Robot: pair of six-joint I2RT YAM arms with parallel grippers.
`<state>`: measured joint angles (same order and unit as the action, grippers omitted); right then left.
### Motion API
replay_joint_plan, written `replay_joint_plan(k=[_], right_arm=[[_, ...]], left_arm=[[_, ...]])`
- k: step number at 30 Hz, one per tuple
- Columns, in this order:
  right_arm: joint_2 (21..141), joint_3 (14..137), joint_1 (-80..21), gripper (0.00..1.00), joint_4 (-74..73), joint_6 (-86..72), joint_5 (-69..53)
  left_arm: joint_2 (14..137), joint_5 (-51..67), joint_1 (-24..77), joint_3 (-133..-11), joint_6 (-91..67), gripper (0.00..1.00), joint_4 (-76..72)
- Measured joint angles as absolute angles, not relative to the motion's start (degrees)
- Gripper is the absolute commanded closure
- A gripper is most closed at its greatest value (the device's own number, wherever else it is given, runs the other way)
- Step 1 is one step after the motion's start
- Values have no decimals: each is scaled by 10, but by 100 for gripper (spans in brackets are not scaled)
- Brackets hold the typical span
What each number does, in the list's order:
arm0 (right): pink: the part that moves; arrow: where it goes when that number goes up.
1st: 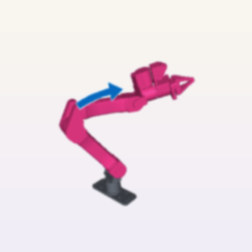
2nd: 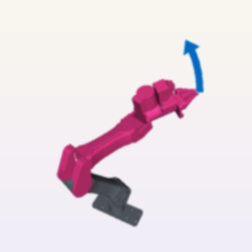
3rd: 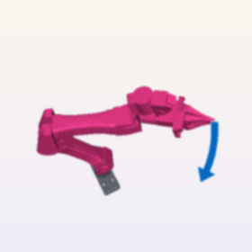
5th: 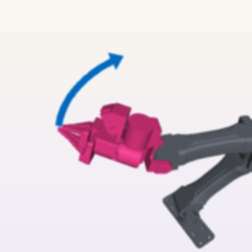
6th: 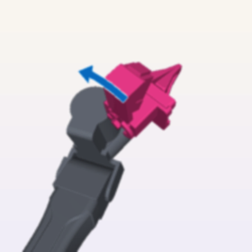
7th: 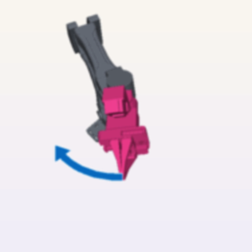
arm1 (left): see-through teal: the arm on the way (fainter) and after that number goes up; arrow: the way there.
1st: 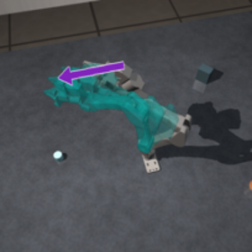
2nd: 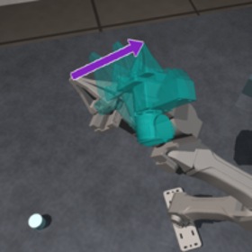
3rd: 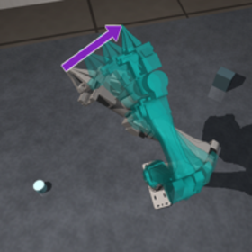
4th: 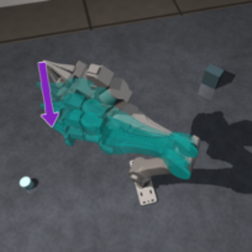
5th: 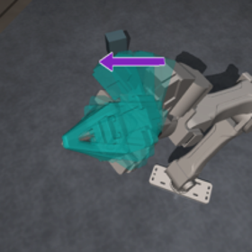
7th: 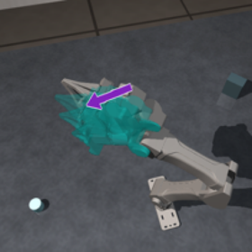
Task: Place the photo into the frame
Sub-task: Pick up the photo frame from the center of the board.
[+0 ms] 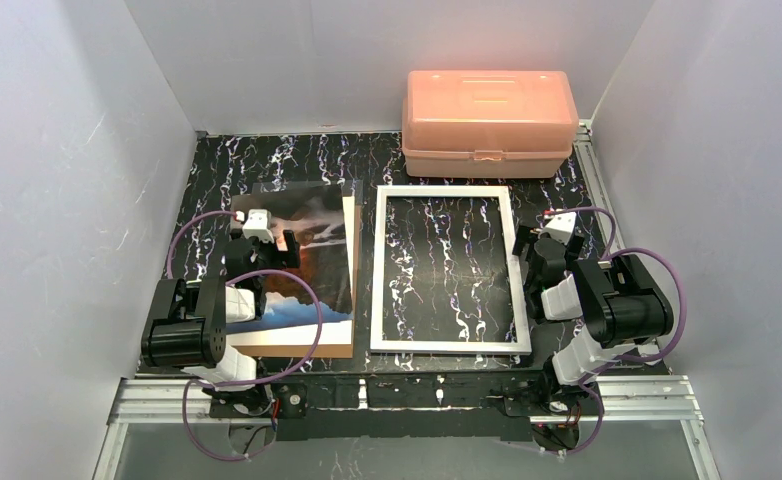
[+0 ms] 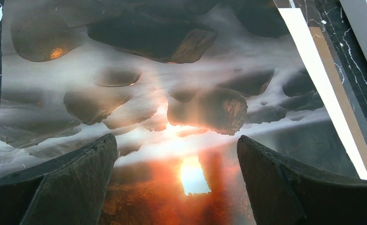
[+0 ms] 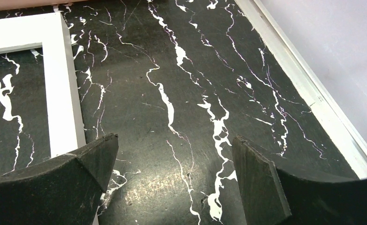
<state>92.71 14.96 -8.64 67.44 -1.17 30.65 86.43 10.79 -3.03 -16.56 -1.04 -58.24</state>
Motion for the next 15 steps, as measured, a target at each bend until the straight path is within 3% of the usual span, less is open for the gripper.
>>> replay_joint_plan(k=[5,10,15], right_arm=[[896,140,-88,1,650,-13,317],[752,200,-79,1,434,-112,390],[707,297,-60,1,288,-256,330]], left_arm=[[845,93,-32,-198,-15,2,-493],[832,89,-36,-375,-3,2,-275],[836,92,-37,-529,3,2,-74]])
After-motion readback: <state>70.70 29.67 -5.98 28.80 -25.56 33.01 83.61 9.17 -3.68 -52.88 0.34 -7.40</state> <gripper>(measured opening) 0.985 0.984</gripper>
